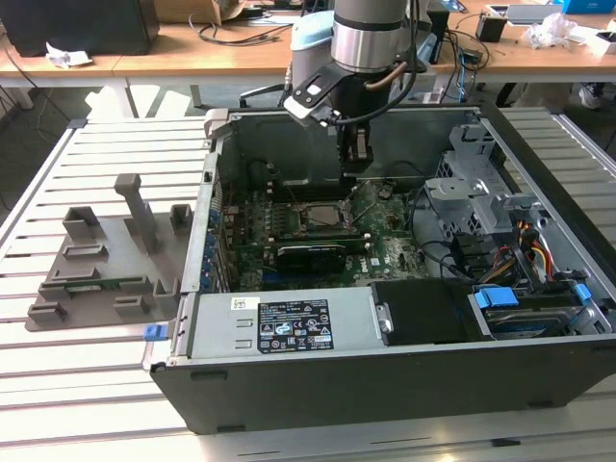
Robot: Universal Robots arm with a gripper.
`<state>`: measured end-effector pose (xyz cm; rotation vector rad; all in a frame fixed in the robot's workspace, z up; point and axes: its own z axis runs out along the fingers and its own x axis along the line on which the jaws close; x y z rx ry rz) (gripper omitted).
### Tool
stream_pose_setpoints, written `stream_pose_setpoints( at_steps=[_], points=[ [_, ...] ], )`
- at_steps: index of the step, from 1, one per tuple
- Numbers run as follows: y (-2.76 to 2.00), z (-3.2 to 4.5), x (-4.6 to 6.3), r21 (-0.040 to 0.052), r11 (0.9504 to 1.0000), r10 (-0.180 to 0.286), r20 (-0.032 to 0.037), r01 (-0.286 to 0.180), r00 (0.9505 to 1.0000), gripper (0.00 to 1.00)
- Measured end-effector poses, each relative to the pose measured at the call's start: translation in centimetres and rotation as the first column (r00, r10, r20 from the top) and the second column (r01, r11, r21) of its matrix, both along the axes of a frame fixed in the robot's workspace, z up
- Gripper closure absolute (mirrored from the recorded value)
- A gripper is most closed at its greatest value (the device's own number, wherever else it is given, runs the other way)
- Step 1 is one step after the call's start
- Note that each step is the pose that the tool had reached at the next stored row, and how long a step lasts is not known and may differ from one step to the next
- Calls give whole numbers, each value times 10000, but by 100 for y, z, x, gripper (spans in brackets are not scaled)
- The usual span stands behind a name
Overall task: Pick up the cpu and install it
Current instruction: 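Close the cpu cover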
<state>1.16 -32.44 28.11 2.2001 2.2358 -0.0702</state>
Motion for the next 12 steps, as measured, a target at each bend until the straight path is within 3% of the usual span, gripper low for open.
stream_pose_setpoints(
  at_steps=[7, 11, 12],
  points=[
    [0, 0, 137, -1, 10000, 0, -5, 0, 10000, 89],
    [0, 0, 258, -1, 10000, 0, -12, 0, 10000, 89],
    [0, 0, 335, -1, 10000, -1, -21, 1, 10000, 89]
  ],
)
